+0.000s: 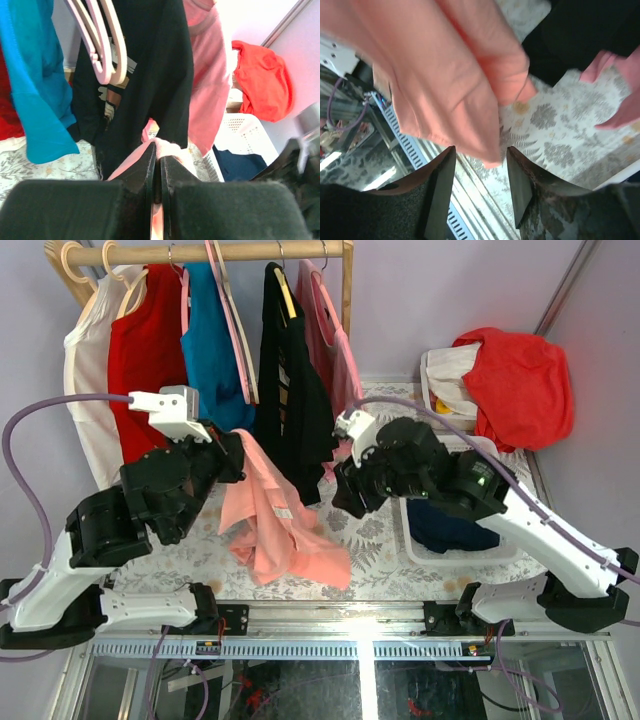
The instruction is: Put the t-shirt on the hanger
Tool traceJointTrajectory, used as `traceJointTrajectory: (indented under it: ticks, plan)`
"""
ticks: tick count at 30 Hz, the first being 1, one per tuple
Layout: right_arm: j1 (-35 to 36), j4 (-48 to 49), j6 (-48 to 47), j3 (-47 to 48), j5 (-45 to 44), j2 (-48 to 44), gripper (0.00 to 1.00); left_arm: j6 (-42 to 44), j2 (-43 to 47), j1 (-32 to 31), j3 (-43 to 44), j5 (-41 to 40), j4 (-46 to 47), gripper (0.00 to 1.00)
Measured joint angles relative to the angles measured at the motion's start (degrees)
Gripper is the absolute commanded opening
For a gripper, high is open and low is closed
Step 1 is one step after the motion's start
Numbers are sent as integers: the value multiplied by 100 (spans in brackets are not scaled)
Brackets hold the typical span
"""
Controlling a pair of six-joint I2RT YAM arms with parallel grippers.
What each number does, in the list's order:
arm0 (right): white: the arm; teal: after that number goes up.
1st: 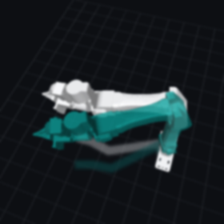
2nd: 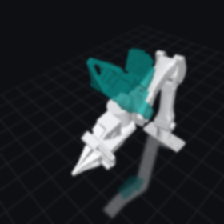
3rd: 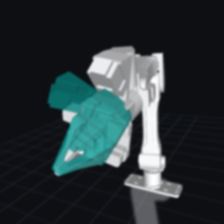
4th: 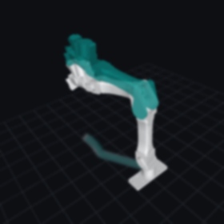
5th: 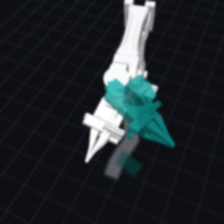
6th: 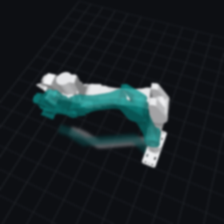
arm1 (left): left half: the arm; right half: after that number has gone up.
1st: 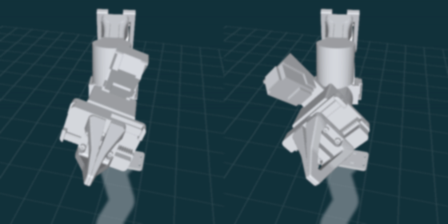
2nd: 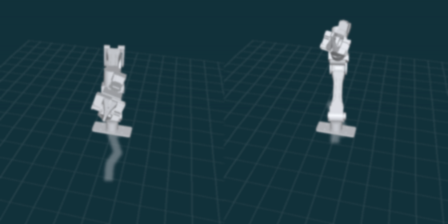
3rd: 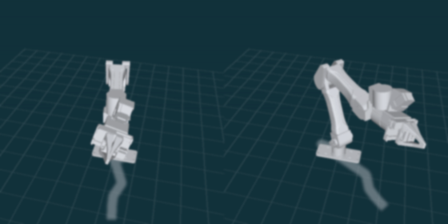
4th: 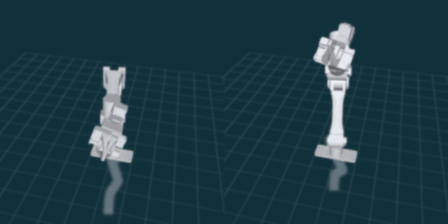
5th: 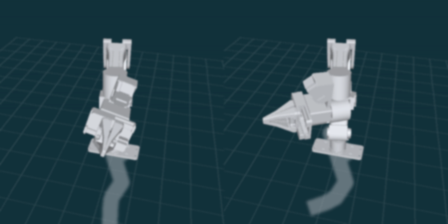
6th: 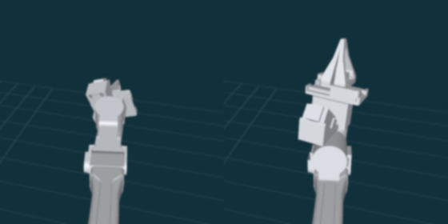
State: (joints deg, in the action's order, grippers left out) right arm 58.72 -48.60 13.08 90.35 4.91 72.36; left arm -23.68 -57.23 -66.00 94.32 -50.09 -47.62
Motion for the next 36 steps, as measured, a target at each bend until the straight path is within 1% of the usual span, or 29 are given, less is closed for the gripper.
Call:
traceJointTrajectory:
  ticks: [1, 5, 11, 12, 15, 17, 19, 23, 30, 36]
  plan:
    - [0, -44, -31, 190, -55, 59, 54, 7, 39, 0, 0, -24, -61, 0]
    - [0, -184, -138, 1687, -452, 557, 57, 2, 245, 7, -2, -133, -295, 0]
    - [0, 385, -190, 3429, -1143, 1296, 59, -114, 492, 7, -2, -267, -645, 0]
    - [0, 450, -203, 3668, -1228, 1480, 60, -142, 514, 7, -2, -282, -693, 0]
    - [0, 798, -361, 4730, -1598, 2415, 61, -238, 529, 7, 7, -297, -876, 0]
    - [-9, 977, -498, 5180, -1797, 2981, 61, -297, 501, 7, 15, -291, -999, 0]
    - [-46, 1211, -621, 5344, -1915, 3477, 61, -354, 463, 7, 17, -284, -1073, 0]
    - [-184, 1530, -726, 5139, -1996, 4004, 61, -439, 382, 7, 39, -269, -1209, 0]
    - [-442, 2085, -638, 5117, -2006, 4269, 61, -525, 214, 7, 179, -173, -1331, 0]
    - [-457, 2562, -603, 5117, -2057, 4374, 61, -560, 173, 7, 232, -127, -1342, 0]
